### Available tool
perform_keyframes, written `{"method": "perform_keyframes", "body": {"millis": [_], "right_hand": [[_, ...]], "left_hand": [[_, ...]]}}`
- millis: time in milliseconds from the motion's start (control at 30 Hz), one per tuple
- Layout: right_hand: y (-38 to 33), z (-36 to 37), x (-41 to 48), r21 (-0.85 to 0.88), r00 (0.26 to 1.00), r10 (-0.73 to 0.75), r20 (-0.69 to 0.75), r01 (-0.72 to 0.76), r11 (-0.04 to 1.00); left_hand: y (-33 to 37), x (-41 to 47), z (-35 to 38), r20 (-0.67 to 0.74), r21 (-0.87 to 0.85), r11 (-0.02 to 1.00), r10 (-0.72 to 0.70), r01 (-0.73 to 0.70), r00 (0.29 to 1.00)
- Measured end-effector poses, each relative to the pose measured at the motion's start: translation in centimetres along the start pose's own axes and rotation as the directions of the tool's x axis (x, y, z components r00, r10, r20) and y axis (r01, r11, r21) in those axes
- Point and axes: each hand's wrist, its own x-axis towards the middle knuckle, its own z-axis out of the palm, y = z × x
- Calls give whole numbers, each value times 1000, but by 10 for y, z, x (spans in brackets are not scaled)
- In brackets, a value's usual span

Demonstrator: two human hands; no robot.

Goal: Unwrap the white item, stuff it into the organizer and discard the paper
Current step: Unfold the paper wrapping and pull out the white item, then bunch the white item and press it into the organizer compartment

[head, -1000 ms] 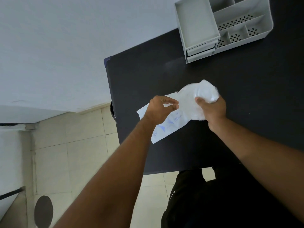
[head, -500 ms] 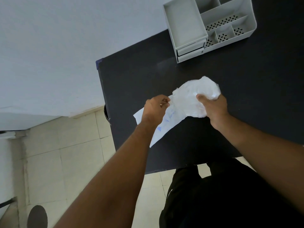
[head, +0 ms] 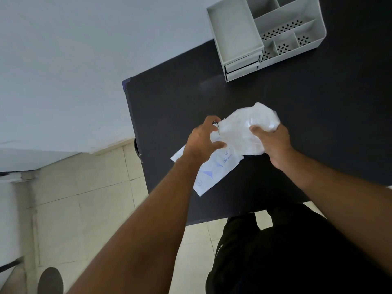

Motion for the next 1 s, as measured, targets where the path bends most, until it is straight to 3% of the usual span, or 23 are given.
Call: {"method": "perform_keyframes", "body": {"millis": [133,333,433,567,667,767,900,1000], "right_hand": [[-1,-2,0,24,999,-4,-32,5,1000],[-5,-5,7,79,959,-68,-276,93,992],[-7,-4,8,74,974,-56,-220,73,995],[-5,-3,4,55,982,-45,-182,56,997],[-13,-2,-1,71,975,-78,-210,95,993],[-34,0,-7,84,952,-187,-243,213,973],[-71,1,-14,84,916,-343,-208,366,927],[-97,3,-20,157,919,-362,-158,385,909]], "left_hand": [[-8,-4,-4,12,43,999,-16,15,1000],[-20,-13,10,151,208,976,-103,70,983],[-21,-14,15,205,301,951,-134,67,969],[-19,-9,13,177,254,966,-104,56,979],[-7,-5,9,128,131,991,-53,36,990],[21,-5,0,44,-148,985,-78,84,996],[59,-5,-11,-58,-529,839,-183,125,981],[81,1,-15,4,-700,689,-256,185,967]]}}
